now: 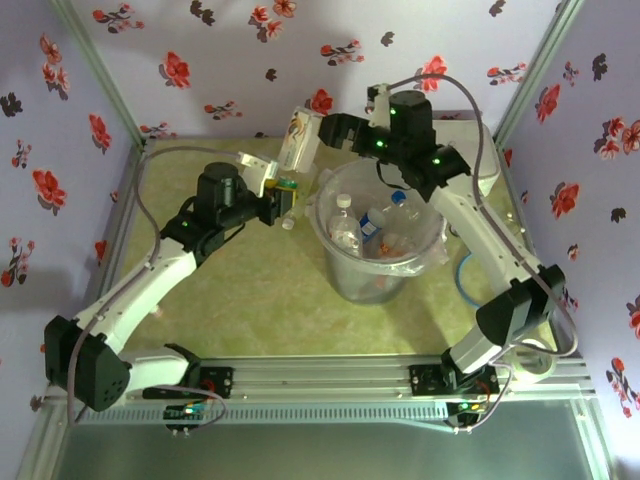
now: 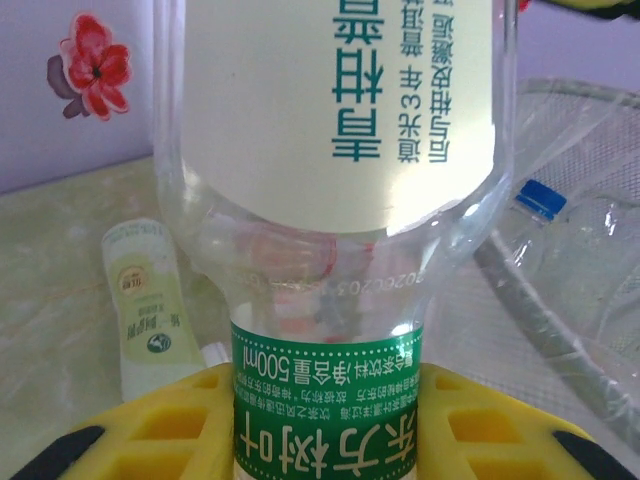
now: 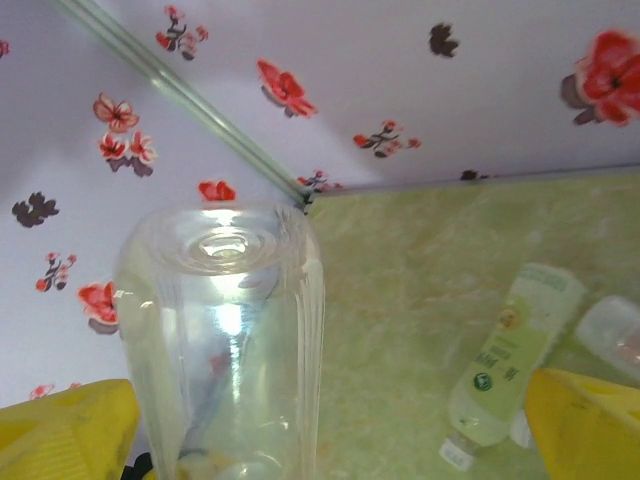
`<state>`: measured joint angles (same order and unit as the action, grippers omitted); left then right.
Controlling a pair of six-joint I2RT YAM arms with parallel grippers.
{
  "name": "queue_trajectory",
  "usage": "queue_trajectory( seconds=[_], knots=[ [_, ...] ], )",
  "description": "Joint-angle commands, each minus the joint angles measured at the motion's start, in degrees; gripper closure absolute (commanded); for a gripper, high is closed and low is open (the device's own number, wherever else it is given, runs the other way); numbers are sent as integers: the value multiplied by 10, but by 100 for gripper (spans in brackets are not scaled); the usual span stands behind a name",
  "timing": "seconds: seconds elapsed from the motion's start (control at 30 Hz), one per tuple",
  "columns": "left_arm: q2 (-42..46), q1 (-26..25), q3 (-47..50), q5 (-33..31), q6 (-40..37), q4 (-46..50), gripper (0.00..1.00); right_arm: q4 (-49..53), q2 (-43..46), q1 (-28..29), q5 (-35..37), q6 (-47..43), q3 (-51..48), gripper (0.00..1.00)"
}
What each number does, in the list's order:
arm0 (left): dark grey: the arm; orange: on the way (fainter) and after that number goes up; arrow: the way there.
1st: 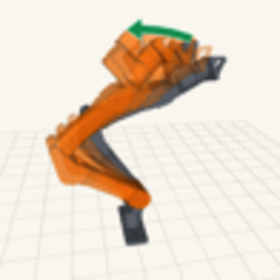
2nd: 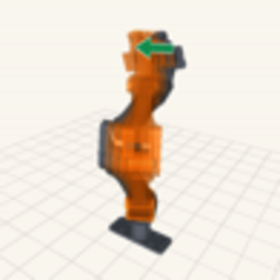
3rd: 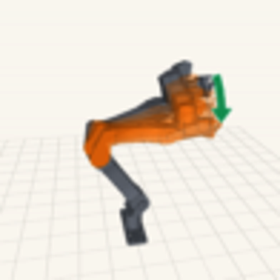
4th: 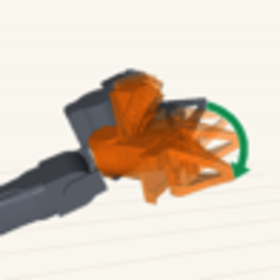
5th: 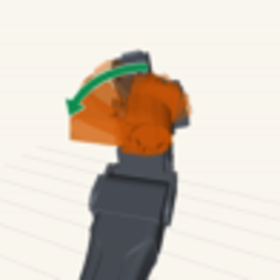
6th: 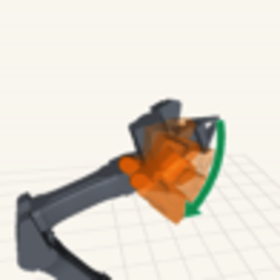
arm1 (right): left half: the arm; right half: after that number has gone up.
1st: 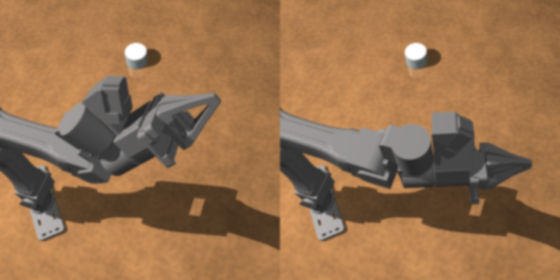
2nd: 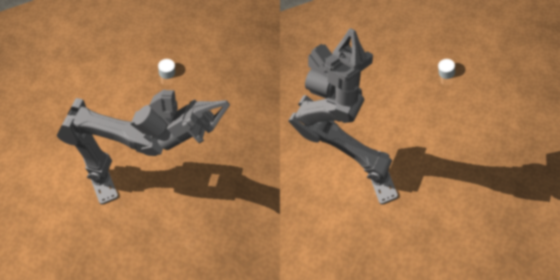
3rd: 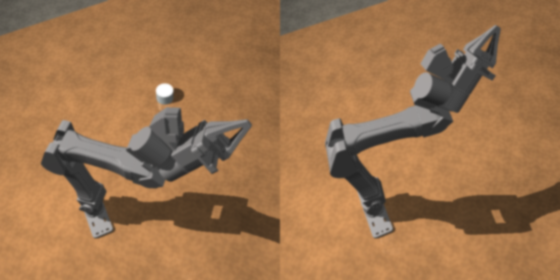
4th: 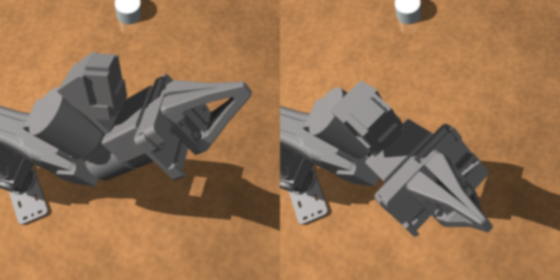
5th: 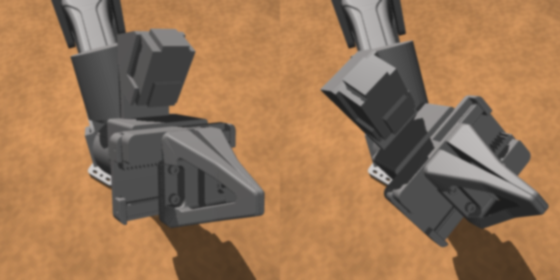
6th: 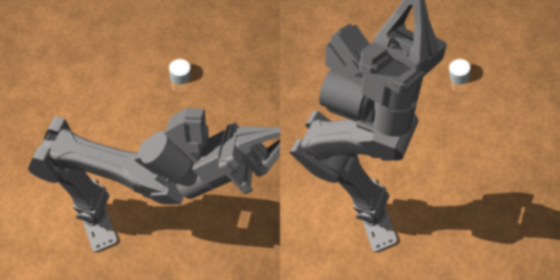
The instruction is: Put the plastic bottles in the bin
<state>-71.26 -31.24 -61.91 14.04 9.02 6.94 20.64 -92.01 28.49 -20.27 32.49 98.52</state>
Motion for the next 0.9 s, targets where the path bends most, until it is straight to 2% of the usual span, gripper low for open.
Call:
queue_trajectory(
  seconds=[0.0,0.33,0.37,0.5,0.57,0.63,0.73,0.83,0.87],
  knots=[
    [4,-6,3,22,-6,-30,76,-30,-19,7,-48,23,29,0],
    [-19,-16,1,48,-12,-38,77,-28,-66,17,-59,24,59,1],
    [-19,-17,1,48,-14,-37,77,-27,-70,17,-60,24,63,3],
    [-19,-16,0,48,-18,-30,77,-32,-69,17,-50,23,60,32],
    [-18,-17,2,48,-19,-30,75,-33,-62,17,-40,18,56,39],
    [-17,-17,2,47,-18,-32,63,-32,-56,17,-30,12,56,41],
    [-11,-16,6,47,-9,-48,38,-32,-45,15,-17,-4,71,45],
    [2,-10,12,46,8,-65,3,-31,-27,12,14,-29,95,45],
    [9,-8,14,46,13,-69,0,-34,-17,8,27,-36,100,45]
  ],
)
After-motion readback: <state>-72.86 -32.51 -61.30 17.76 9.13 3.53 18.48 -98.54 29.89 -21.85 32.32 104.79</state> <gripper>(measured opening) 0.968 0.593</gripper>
